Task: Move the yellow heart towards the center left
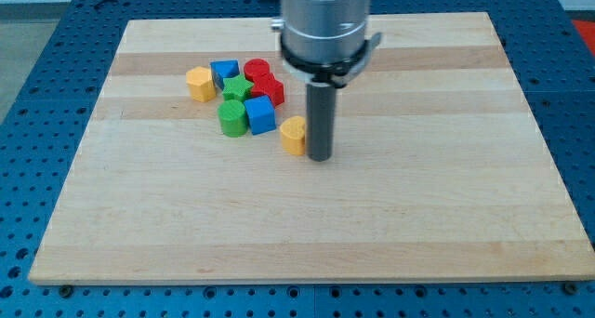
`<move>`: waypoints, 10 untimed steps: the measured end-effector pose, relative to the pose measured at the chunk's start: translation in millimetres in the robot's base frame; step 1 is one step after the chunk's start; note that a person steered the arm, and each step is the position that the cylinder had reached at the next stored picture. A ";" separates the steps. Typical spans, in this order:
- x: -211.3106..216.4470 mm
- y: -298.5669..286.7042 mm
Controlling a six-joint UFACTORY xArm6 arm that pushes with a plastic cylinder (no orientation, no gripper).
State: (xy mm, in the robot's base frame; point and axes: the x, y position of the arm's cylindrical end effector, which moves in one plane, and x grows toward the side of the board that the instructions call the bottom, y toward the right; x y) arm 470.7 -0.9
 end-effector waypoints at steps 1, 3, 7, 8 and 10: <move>-1.8 1.3; -36.7 12.0; -10.4 -99.8; -9.6 -115.0; 25.6 -115.1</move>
State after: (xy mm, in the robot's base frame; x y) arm 496.3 -116.0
